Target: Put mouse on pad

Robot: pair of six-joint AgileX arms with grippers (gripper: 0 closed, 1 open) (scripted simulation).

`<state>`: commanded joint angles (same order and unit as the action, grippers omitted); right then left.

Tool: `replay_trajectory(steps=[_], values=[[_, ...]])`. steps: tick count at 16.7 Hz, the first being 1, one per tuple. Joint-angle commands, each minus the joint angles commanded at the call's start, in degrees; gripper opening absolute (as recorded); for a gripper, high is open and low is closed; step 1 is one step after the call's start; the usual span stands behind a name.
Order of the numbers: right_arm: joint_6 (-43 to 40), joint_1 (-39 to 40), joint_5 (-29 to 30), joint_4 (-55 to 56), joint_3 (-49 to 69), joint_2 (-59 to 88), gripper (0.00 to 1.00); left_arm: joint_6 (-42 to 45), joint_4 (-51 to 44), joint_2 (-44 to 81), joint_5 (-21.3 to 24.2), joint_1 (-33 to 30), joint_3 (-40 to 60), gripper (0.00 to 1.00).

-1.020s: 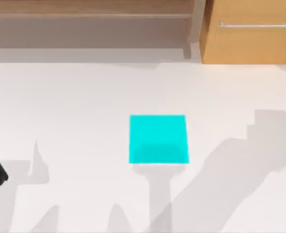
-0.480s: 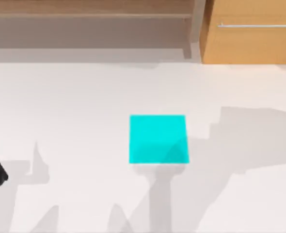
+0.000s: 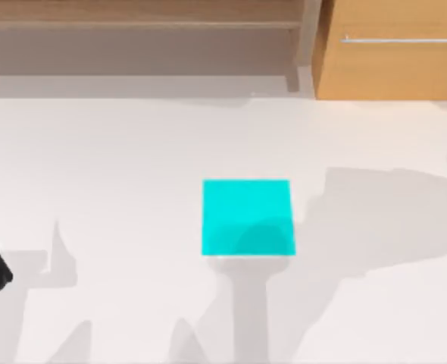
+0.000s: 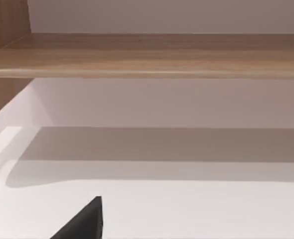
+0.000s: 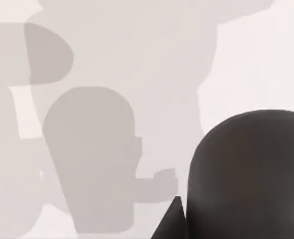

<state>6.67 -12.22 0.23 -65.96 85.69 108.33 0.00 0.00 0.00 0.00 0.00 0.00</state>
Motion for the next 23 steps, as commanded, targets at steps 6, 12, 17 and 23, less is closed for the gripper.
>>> replay_trajectory(steps=[6,12,17,23], values=[[-16.10,6.16,-0.01,-2.99,7.96,6.16,0.00,0.00,0.00,0.00,0.00,0.00,0.00,1.00],[-53.36,18.60,-0.30,-8.08,20.13,16.31,0.00,0.00,0.00,0.00,0.00,0.00,0.00,1.00],[-92.31,30.64,-0.93,-12.24,29.96,24.60,0.00,0.00,0.00,0.00,0.00,0.00,0.00,1.00],[-130.06,43.44,-1.34,-14.64,39.32,30.52,0.00,0.00,0.00,0.00,0.00,0.00,0.00,1.00]])
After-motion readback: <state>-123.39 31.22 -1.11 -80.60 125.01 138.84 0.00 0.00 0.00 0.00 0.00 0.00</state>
